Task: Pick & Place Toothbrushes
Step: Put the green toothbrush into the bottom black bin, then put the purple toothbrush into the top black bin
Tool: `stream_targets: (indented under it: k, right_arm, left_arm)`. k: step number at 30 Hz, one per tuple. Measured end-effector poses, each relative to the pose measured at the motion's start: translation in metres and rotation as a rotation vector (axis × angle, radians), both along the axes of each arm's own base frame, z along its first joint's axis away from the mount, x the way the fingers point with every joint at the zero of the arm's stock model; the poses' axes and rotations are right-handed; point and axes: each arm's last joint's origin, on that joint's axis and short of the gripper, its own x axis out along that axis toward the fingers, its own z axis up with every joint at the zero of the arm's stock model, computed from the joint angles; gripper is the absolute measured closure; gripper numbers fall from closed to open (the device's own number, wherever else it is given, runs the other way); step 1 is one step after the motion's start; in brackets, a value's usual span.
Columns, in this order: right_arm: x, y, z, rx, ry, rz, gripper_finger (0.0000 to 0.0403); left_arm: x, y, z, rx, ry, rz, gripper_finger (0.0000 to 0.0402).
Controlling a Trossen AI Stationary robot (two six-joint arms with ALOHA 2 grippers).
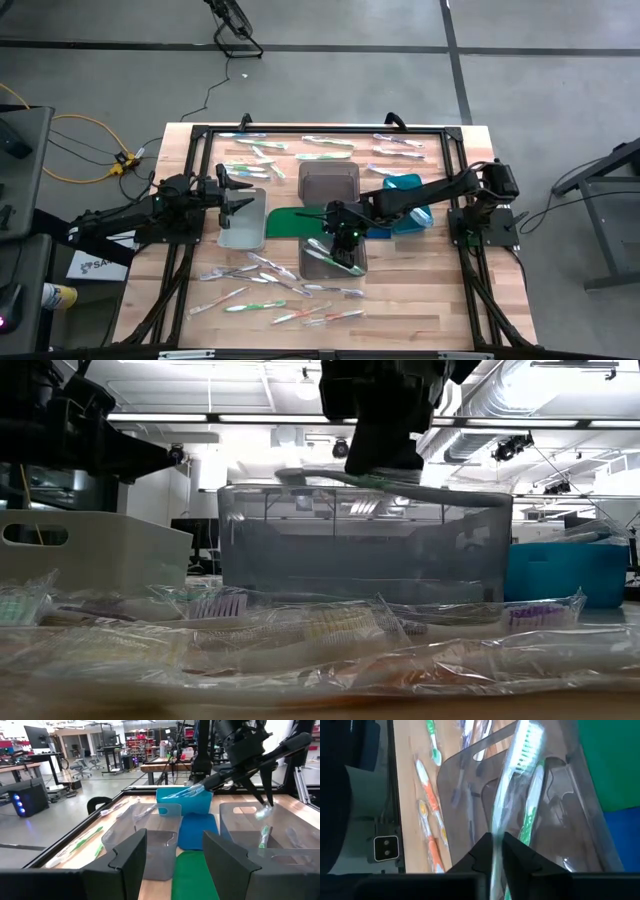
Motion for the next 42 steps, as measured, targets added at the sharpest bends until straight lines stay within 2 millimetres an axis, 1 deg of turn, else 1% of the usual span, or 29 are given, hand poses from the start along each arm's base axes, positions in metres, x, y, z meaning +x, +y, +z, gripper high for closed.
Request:
stream_targets:
  k: [5,8,10,13,15,20,25,29,33,35,38,40,42]
  right_arm:
    - [0.000,0.000,0.001,-0.002,-0.003,-0.004,0.0307]
    - [-0.001,0.000,0.003,0.002,-0.011,-0.001,0.0275]
    - [-0.002,0.000,0.006,0.002,-0.013,-0.002,0.0260]
    - [-0.006,-0.002,0.013,0.006,-0.025,-0.014,0.0248]
    - [-0.009,-0.005,0.018,0.020,-0.009,-0.052,0.0247]
    - [-0.020,-0.019,0.040,0.057,-0.023,-0.147,0.0258]
    - [-0.033,-0.035,0.061,0.030,-0.070,-0.232,0.0272]
    - [-0.045,-0.053,0.075,-0.023,-0.095,-0.325,0.0280]
    - [-0.064,-0.075,0.085,-0.090,-0.057,-0.465,0.0286]
    - [-0.076,-0.088,0.088,-0.120,-0.014,-0.535,0.0286]
    - [-0.091,-0.109,0.087,-0.178,0.079,-0.616,0.0283]
    - [-0.101,-0.121,0.083,-0.240,0.160,-0.608,0.0281]
    - [-0.109,-0.132,0.078,-0.311,0.232,-0.559,0.0278]
  left_arm:
    - [0.000,-0.001,0.002,0.012,0.004,-0.021,0.0215]
    - [-0.002,-0.001,0.007,0.061,0.000,-0.022,0.0215]
    - [-0.003,-0.002,0.013,0.088,-0.017,-0.020,0.0215]
    - [-0.004,-0.002,0.018,0.090,-0.031,-0.019,0.0215]
    - [-0.005,-0.002,0.020,0.090,-0.037,-0.018,0.0215]
    - [-0.006,-0.002,0.026,0.094,-0.047,-0.015,0.0215]
    - [-0.006,-0.002,0.028,0.094,-0.052,-0.012,0.0215]
    - [-0.006,-0.002,0.028,0.093,-0.051,-0.012,0.0215]
    - [-0.006,-0.002,0.028,0.093,-0.051,-0.012,0.0215]
    - [-0.006,-0.002,0.028,0.093,-0.052,-0.012,0.0215]
    - [-0.006,-0.002,0.027,0.089,-0.038,-0.013,0.0215]
    - [-0.006,-0.002,0.024,0.087,-0.014,-0.013,0.0215]
    - [-0.006,-0.002,0.022,0.080,0.011,-0.014,0.0215]
